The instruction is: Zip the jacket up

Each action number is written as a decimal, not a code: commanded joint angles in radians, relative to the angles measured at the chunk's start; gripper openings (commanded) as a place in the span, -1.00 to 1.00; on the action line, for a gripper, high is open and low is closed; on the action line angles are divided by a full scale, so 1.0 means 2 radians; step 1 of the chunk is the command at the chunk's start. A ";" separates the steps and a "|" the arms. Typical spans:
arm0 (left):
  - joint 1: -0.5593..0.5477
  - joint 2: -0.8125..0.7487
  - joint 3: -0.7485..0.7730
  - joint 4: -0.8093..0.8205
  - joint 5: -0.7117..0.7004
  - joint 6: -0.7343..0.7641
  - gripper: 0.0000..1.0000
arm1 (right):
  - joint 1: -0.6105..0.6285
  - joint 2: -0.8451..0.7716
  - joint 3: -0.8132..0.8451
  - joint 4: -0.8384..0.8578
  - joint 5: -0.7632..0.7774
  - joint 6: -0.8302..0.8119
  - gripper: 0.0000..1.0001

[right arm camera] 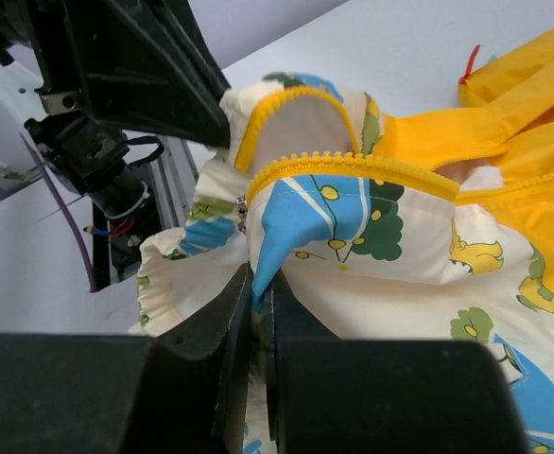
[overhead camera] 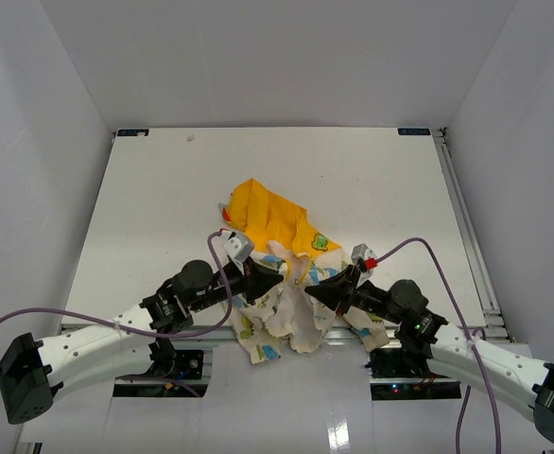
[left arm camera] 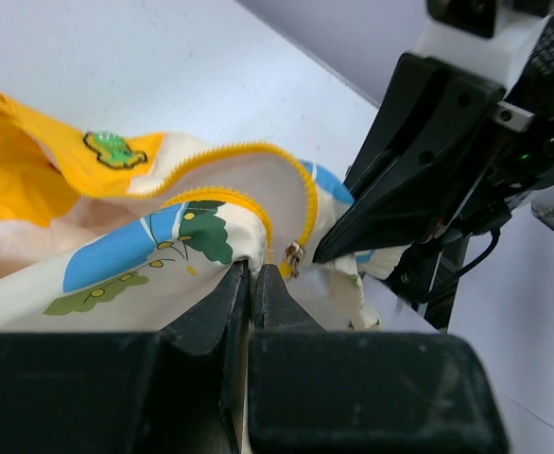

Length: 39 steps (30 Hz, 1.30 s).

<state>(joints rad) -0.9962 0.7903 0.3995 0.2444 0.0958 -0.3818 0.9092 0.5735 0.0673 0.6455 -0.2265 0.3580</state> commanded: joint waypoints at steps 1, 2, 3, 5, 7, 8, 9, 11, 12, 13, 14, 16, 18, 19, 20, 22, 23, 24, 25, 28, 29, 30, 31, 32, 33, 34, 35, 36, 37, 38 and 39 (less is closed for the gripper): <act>0.003 -0.033 -0.031 0.118 0.020 0.022 -1.00 | 0.000 0.021 0.011 0.078 -0.064 -0.004 -0.84; 0.003 -0.037 -0.037 0.127 0.025 0.023 -1.00 | 0.000 0.026 0.012 0.084 -0.071 -0.002 -0.85; 0.003 -0.041 -0.042 0.135 0.028 0.024 -1.00 | 0.000 0.030 0.014 0.089 -0.077 -0.001 -0.85; 0.003 -0.045 -0.051 0.149 0.035 0.027 -1.00 | 0.000 0.038 0.018 0.096 -0.091 0.001 -0.84; 0.003 -0.049 -0.060 0.156 0.046 0.028 -1.00 | -0.001 0.043 0.019 0.102 -0.097 0.003 -0.84; 0.003 -0.052 -0.065 0.162 0.053 0.028 -1.00 | 0.000 0.045 0.020 0.104 -0.100 0.004 -0.85; 0.003 -0.055 -0.069 0.170 0.059 0.028 -1.00 | 0.000 0.047 0.020 0.106 -0.103 0.004 -0.85; 0.003 -0.058 -0.073 0.179 0.064 0.028 -1.00 | 0.000 0.048 0.022 0.108 -0.107 0.004 -0.85; 0.003 -0.059 -0.075 0.183 0.070 0.029 -1.00 | 0.000 0.049 0.022 0.110 -0.109 0.005 -0.84; 0.003 -0.061 -0.077 0.187 0.076 0.029 -1.00 | 0.001 0.049 0.022 0.111 -0.112 0.005 -0.84; 0.003 -0.062 -0.078 0.189 0.083 0.030 -1.00 | 0.001 0.049 0.022 0.112 -0.114 0.006 -0.84; 0.003 -0.062 -0.078 0.191 0.093 0.031 -1.00 | 0.001 0.047 0.022 0.115 -0.115 0.008 -0.84; 0.003 -0.060 -0.079 0.194 0.101 0.031 -1.00 | 0.001 0.046 0.023 0.117 -0.116 0.010 -0.84; 0.003 -0.059 -0.080 0.196 0.105 0.031 -1.00 | 0.000 0.045 0.023 0.118 -0.117 0.010 -0.84; 0.003 -0.058 -0.081 0.199 0.109 0.031 -1.00 | 0.000 0.044 0.023 0.119 -0.119 0.011 -0.84; 0.004 -0.054 -0.085 0.208 0.117 0.031 -1.00 | 0.000 0.044 0.024 0.119 -0.121 0.013 -0.84; 0.004 -0.054 -0.086 0.211 0.120 0.031 -1.00 | 0.000 0.043 0.025 0.118 -0.121 0.013 -0.84; 0.003 -0.053 -0.086 0.213 0.122 0.031 -1.00 | 0.000 0.042 0.025 0.118 -0.121 0.014 -0.84; 0.003 -0.052 -0.087 0.214 0.126 0.033 -1.00 | 0.001 0.040 0.026 0.118 -0.122 0.014 -0.84; 0.003 -0.052 -0.088 0.216 0.134 0.038 -1.00 | 0.000 0.037 0.028 0.116 -0.124 0.015 -0.85; 0.003 -0.052 -0.089 0.217 0.136 0.039 -1.00 | 0.000 0.035 0.029 0.115 -0.125 0.016 -0.85; 0.003 -0.053 -0.089 0.217 0.137 0.041 -1.00 | 0.001 0.034 0.029 0.115 -0.127 0.017 -0.84; 0.003 -0.056 -0.090 0.216 0.139 0.043 -1.00 | 0.000 0.033 0.029 0.116 -0.131 0.018 -0.84; 0.003 -0.057 -0.091 0.216 0.141 0.043 -1.00 | 0.000 0.032 0.029 0.118 -0.132 0.020 -0.84; 0.003 -0.058 -0.092 0.217 0.142 0.044 -1.00 | 0.000 0.031 0.029 0.120 -0.134 0.022 -0.84; 0.003 -0.060 -0.094 0.217 0.144 0.045 -1.00 | 0.000 0.031 0.030 0.121 -0.135 0.023 -0.84; 0.003 -0.061 -0.095 0.218 0.145 0.046 -1.00 | 0.000 0.030 0.030 0.121 -0.135 0.023 -0.84; 0.003 -0.062 -0.096 0.218 0.147 0.046 -1.00 | 0.000 0.030 0.031 0.121 -0.135 0.024 -0.85; 0.003 -0.064 -0.097 0.218 0.147 0.046 -1.00 | 0.000 0.029 0.032 0.121 -0.135 0.025 -0.85; 0.003 -0.064 -0.099 0.219 0.148 0.046 -1.00 | 0.000 0.030 0.033 0.121 -0.137 0.025 -0.85; 0.004 -0.064 -0.100 0.221 0.149 0.047 -1.00 | 0.000 0.030 0.033 0.122 -0.138 0.026 -0.85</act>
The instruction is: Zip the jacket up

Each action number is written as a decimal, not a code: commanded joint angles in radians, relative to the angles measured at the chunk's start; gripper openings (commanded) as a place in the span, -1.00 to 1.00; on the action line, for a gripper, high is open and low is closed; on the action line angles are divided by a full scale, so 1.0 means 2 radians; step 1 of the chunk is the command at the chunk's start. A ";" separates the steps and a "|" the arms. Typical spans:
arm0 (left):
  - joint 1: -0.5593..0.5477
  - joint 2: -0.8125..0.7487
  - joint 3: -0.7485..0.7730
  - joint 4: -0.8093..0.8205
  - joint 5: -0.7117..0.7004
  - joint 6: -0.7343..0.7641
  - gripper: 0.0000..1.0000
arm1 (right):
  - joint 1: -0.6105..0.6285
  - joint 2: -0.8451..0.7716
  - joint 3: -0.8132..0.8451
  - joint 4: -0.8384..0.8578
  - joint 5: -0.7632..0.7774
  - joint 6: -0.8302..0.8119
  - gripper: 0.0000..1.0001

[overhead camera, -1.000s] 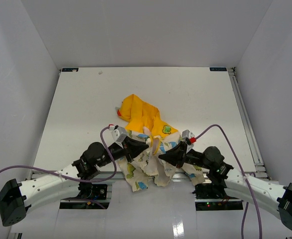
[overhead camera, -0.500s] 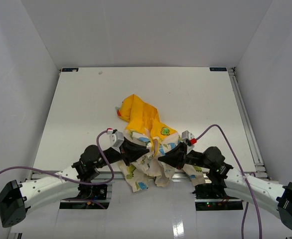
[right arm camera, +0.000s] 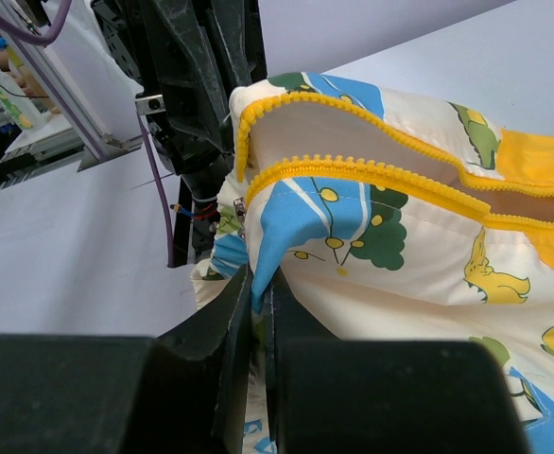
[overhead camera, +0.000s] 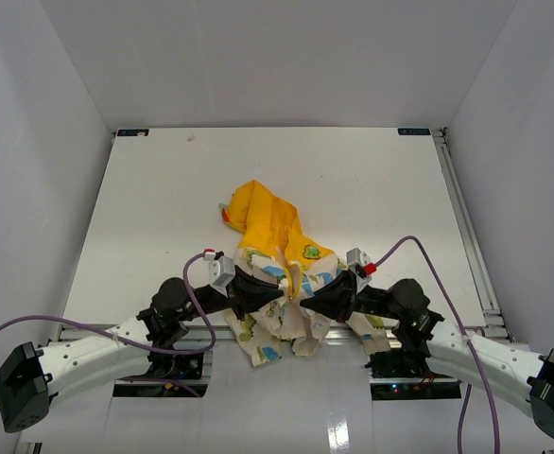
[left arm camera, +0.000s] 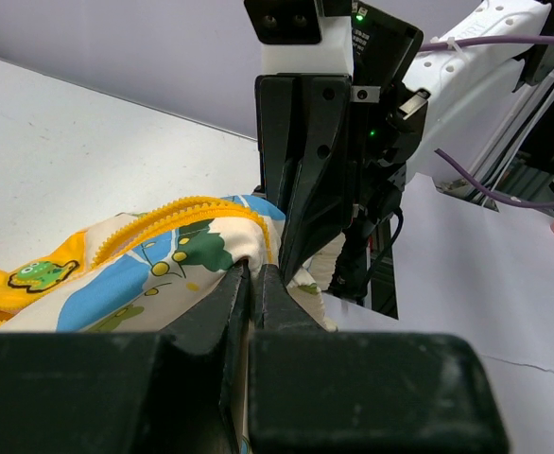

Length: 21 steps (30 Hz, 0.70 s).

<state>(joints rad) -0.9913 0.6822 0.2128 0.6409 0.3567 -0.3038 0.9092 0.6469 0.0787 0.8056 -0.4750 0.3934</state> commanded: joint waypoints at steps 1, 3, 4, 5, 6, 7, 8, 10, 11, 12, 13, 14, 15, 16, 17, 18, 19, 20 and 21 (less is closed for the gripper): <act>0.001 -0.011 -0.008 0.024 0.021 0.008 -1.00 | 0.000 -0.007 0.028 0.043 -0.013 0.009 -0.85; 0.001 -0.011 -0.009 0.025 0.022 0.007 -1.00 | 0.000 -0.007 0.029 0.044 -0.015 0.011 -0.85; 0.001 -0.010 -0.009 0.025 0.023 0.007 -1.00 | 0.000 -0.006 0.029 0.045 -0.016 0.012 -0.84; 0.001 -0.009 -0.010 0.026 0.024 0.007 -1.00 | 0.000 -0.006 0.030 0.046 -0.016 0.013 -0.84; 0.001 -0.008 -0.010 0.028 0.027 0.007 -1.00 | 0.000 -0.005 0.030 0.047 -0.016 0.013 -0.84; 0.002 -0.007 -0.011 0.031 0.030 0.006 -1.00 | 0.000 -0.004 0.031 0.047 -0.016 0.013 -0.84; 0.001 -0.008 -0.010 0.033 0.032 0.006 -1.00 | 0.000 -0.004 0.032 0.047 -0.017 0.014 -0.84; 0.001 -0.005 -0.010 0.036 0.034 0.006 -1.00 | 0.001 -0.003 0.032 0.049 -0.017 0.015 -0.84; 0.001 -0.004 -0.010 0.038 0.036 0.007 -1.00 | 0.001 -0.002 0.033 0.050 -0.016 0.016 -0.85; 0.001 -0.002 -0.010 0.039 0.039 0.007 -1.00 | 0.000 -0.002 0.033 0.050 -0.016 0.016 -0.85; 0.001 0.000 -0.010 0.040 0.042 0.007 -1.00 | 0.000 -0.002 0.033 0.051 -0.015 0.017 -0.84; 0.001 0.001 -0.009 0.040 0.044 0.007 -1.00 | 0.000 -0.002 0.033 0.052 -0.015 0.017 -0.84; 0.001 0.002 -0.009 0.040 0.045 0.008 -1.00 | 0.001 -0.003 0.032 0.053 -0.014 0.017 -0.84; 0.001 0.003 -0.009 0.040 0.047 0.008 -1.00 | 0.001 -0.003 0.032 0.054 -0.012 0.018 -0.85; 0.001 0.005 -0.010 0.039 0.048 0.009 -1.00 | 0.001 -0.004 0.031 0.055 -0.011 0.020 -0.85; 0.001 0.005 -0.010 0.037 0.048 0.010 -1.00 | 0.001 -0.004 0.031 0.055 -0.011 0.021 -0.85; 0.001 0.005 -0.011 0.035 0.049 0.011 -1.00 | 0.001 -0.004 0.031 0.056 -0.011 0.021 -0.85; 0.001 0.004 -0.011 0.033 0.049 0.012 -1.00 | 0.001 -0.005 0.031 0.056 -0.010 0.022 -0.85; 0.001 0.003 -0.011 0.031 0.049 0.012 -1.00 | 0.001 -0.006 0.031 0.057 -0.009 0.023 -0.85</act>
<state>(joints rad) -0.9909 0.6908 0.1932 0.6838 0.4170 -0.2956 0.9092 0.6479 0.0921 0.8253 -0.4900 0.4202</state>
